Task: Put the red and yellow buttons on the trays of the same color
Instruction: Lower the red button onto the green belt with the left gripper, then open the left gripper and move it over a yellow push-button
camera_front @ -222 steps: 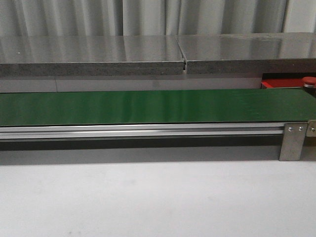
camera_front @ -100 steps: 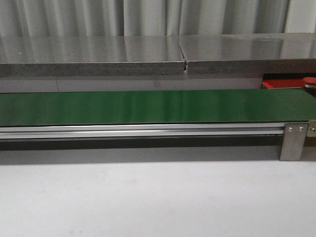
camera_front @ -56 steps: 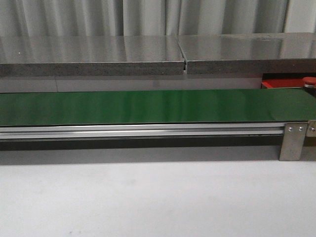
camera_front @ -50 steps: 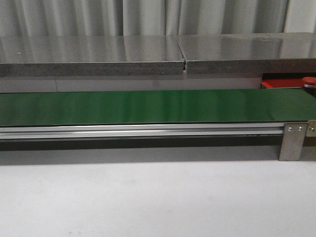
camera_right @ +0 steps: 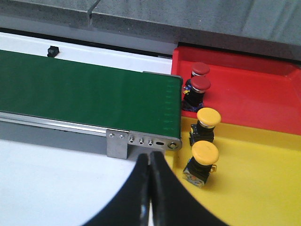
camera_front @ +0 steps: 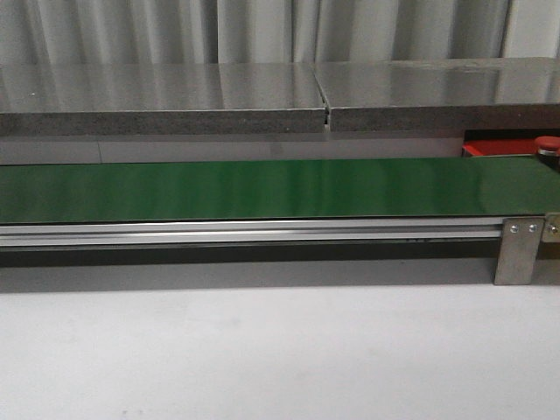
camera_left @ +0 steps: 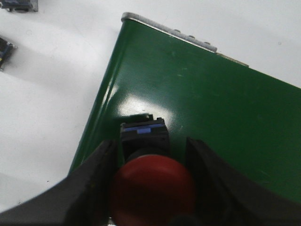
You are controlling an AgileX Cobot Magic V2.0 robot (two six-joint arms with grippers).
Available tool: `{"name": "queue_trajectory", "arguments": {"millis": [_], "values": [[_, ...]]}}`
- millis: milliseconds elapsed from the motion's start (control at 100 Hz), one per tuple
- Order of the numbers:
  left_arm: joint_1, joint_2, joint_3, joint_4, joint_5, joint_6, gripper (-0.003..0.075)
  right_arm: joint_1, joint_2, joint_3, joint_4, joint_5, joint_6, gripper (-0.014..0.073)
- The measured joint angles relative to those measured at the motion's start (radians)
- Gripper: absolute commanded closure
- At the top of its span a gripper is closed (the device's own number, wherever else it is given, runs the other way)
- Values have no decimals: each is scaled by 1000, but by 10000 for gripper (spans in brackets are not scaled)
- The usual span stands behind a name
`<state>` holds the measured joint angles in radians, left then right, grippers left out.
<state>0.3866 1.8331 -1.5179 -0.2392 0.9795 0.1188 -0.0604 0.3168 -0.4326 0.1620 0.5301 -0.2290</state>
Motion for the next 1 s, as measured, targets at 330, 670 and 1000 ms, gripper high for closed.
{"name": "queue_trajectory", "arguments": {"millis": [330, 670, 1000], "values": [[0, 1, 0, 3, -1, 0, 215, 0, 0, 0, 0, 0, 0, 715], [0, -18, 0, 0, -34, 0, 183, 0, 0, 0, 0, 0, 0, 715], [46, -63, -82, -4, -44, -10, 183, 0, 0, 0, 0, 0, 0, 715]]}}
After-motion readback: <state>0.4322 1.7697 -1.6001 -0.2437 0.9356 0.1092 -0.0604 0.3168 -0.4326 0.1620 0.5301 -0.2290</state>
